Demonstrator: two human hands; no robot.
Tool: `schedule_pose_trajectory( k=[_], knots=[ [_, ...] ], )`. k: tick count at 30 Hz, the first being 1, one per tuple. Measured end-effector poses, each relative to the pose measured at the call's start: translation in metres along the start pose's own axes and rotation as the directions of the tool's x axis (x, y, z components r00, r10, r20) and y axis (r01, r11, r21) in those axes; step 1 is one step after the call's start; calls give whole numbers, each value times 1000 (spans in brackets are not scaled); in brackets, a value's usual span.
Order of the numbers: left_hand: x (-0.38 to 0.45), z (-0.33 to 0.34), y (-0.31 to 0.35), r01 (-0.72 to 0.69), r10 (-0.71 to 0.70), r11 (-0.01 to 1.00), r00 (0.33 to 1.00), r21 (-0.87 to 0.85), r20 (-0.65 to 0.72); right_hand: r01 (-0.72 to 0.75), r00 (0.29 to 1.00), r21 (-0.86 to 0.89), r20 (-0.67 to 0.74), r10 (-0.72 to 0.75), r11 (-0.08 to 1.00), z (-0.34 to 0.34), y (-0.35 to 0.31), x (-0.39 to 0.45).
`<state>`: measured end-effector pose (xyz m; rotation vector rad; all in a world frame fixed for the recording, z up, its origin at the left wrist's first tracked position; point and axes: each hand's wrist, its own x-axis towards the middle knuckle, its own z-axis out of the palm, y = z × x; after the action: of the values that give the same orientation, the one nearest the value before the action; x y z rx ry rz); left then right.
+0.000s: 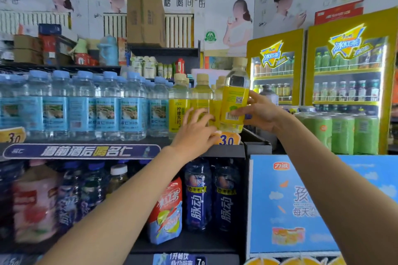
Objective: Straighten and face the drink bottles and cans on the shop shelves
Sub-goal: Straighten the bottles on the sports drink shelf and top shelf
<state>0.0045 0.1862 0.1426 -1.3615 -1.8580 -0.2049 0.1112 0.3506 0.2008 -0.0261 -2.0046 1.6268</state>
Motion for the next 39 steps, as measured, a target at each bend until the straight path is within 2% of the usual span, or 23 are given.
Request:
schedule_pose_trajectory(
  k=[9, 19, 31, 39],
  knots=[
    [7, -1, -2, -22, 23, 999, 999, -28, 37, -26, 998, -133, 59, 34, 991, 5, -22, 4],
    [8, 1, -12, -55, 64, 991, 996, -123, 64, 8, 1000, -41, 28, -6, 999, 7, -9, 2],
    [10, 4, -16, -49, 53, 991, 998, -123, 35, -30, 998, -32, 48, 31, 999, 3, 6, 10],
    [9, 4, -20, -43, 45, 987, 999, -154, 11, -59, 998, -99, 27, 62, 993, 11, 6, 8]
  ],
)
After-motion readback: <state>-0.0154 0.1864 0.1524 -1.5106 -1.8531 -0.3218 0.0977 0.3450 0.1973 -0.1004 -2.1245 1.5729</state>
